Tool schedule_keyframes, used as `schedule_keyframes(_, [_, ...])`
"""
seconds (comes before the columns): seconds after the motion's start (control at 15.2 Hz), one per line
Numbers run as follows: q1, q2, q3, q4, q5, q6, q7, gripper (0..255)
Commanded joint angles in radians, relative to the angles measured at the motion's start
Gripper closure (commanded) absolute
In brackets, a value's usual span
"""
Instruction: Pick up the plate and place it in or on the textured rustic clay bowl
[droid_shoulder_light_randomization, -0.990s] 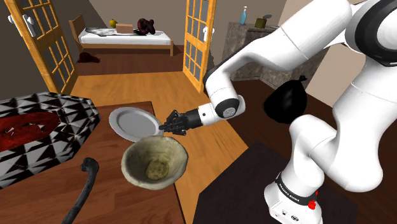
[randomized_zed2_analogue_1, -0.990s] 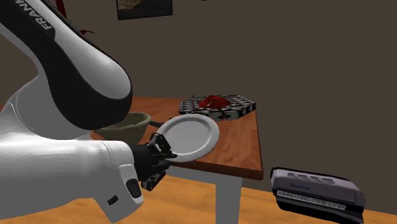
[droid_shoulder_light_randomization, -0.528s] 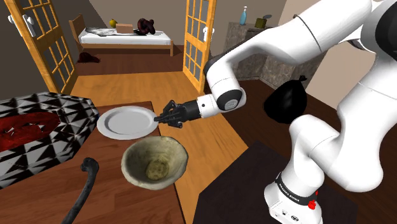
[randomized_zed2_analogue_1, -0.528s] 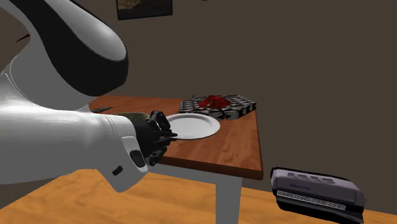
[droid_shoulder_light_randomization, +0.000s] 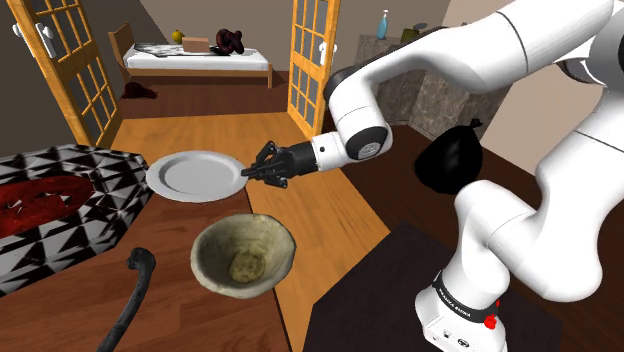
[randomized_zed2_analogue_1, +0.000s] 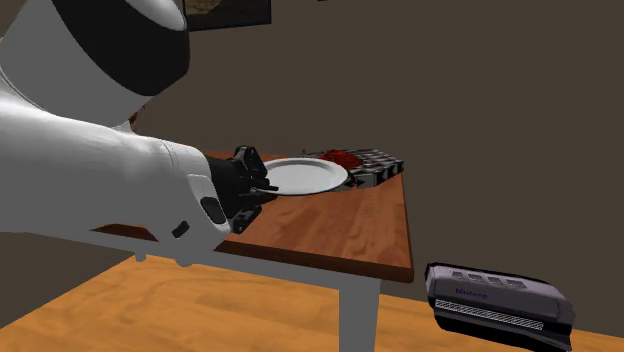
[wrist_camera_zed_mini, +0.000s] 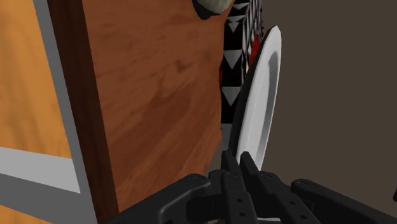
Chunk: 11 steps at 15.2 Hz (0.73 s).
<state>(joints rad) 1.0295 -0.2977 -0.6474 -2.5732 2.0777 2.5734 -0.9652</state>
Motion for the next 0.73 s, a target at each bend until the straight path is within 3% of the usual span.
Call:
schedule_keyframes(0.0, [0.001, -0.023, 0.008, 0.006, -0.022, 0.025, 0.026, 255])
schedule_keyframes(0.66, [0.010, -0.135, 0.054, 0.038, -0.161, 0.154, 0.191, 255])
